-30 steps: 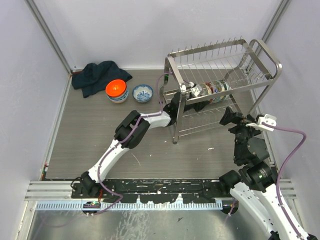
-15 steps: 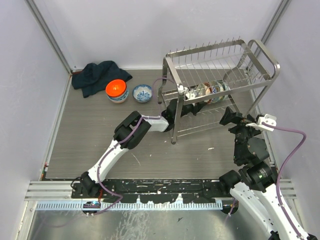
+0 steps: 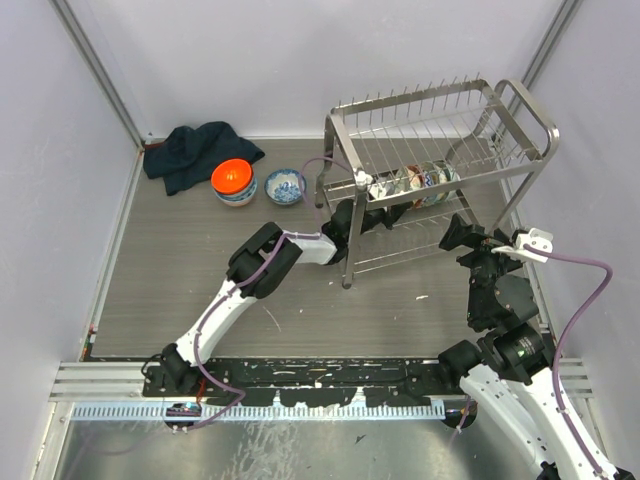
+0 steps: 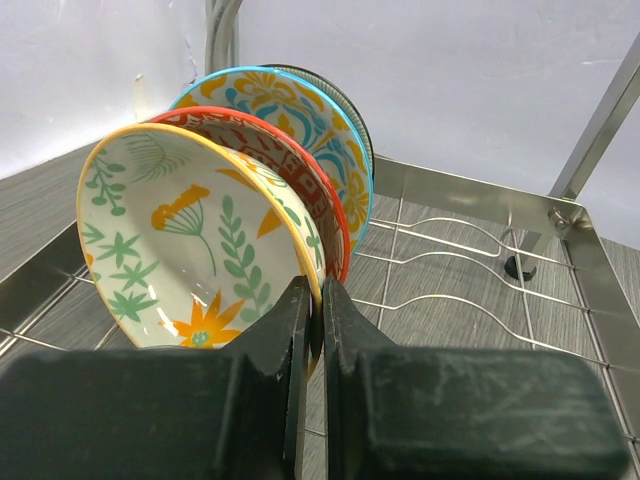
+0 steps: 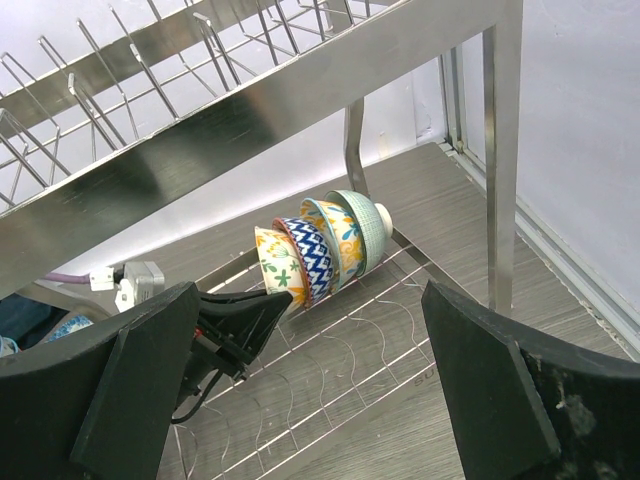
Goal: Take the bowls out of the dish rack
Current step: Pick up the bowl from the dish rack.
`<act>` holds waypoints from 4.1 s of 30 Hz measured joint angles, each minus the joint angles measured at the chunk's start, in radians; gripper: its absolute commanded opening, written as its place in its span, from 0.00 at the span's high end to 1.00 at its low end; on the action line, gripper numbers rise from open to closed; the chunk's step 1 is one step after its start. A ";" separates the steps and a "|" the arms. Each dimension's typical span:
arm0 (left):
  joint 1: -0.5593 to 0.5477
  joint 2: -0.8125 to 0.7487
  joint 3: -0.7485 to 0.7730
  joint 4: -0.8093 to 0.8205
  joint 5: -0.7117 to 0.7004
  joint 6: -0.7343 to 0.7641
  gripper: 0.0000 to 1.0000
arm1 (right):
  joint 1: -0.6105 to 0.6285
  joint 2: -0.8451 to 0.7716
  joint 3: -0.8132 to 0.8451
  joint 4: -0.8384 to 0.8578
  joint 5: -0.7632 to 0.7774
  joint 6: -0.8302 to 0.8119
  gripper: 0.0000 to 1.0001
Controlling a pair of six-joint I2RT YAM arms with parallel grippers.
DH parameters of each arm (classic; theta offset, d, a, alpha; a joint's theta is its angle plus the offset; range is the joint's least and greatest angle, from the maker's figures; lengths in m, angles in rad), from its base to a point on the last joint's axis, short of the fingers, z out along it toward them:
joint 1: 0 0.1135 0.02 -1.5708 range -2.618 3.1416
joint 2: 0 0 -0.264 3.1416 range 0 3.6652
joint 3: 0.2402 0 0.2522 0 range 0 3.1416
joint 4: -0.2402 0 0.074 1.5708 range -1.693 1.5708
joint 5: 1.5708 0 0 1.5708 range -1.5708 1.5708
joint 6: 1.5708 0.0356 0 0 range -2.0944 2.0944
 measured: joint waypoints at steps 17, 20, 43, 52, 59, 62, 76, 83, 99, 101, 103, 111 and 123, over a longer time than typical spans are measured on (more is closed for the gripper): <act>0.006 -0.030 -0.034 -0.007 0.033 0.019 1.00 | 0.000 0.000 0.000 0.000 0.000 0.000 0.00; 0.010 -0.048 -0.046 -0.032 0.053 0.021 1.00 | 0.000 0.000 0.000 0.000 0.000 0.000 0.00; 0.010 -0.119 -0.079 -0.171 0.084 0.103 1.00 | 0.000 0.000 0.000 0.000 0.000 0.000 0.00; 0.002 -0.131 -0.100 -0.189 0.072 0.196 1.00 | 0.000 0.000 0.000 0.000 0.000 0.000 0.00; -0.008 -0.131 -0.126 -0.156 0.047 0.267 1.00 | 0.000 0.000 0.000 0.000 0.000 0.000 0.00; -0.009 -0.131 -0.139 -0.133 0.042 0.285 1.00 | 0.000 0.000 0.000 0.000 0.000 0.000 0.00; -0.010 -0.132 -0.190 -0.063 0.035 0.345 1.00 | 0.000 0.000 0.000 0.000 0.000 0.000 0.00; -0.010 -0.157 -0.240 -0.042 0.024 0.354 1.00 | 0.000 0.000 0.000 0.000 0.000 0.000 0.00; -0.011 -0.159 -0.232 -0.030 0.020 0.327 1.00 | 0.000 0.001 0.000 0.000 0.000 0.000 0.00; -0.011 -0.159 -0.224 -0.030 0.020 0.319 1.00 | 0.000 0.001 0.000 0.000 0.000 0.000 0.00; -0.012 -0.159 -0.217 -0.027 0.019 0.317 1.00 | 0.000 0.003 0.000 0.001 0.000 0.000 0.00; -0.008 -0.159 -0.179 0.028 -0.021 0.315 1.00 | 0.000 0.014 0.000 0.001 0.000 -0.002 0.00; -0.008 -0.179 -0.250 0.053 -0.025 0.311 1.00 | 0.000 0.014 0.000 0.001 0.000 -0.003 0.00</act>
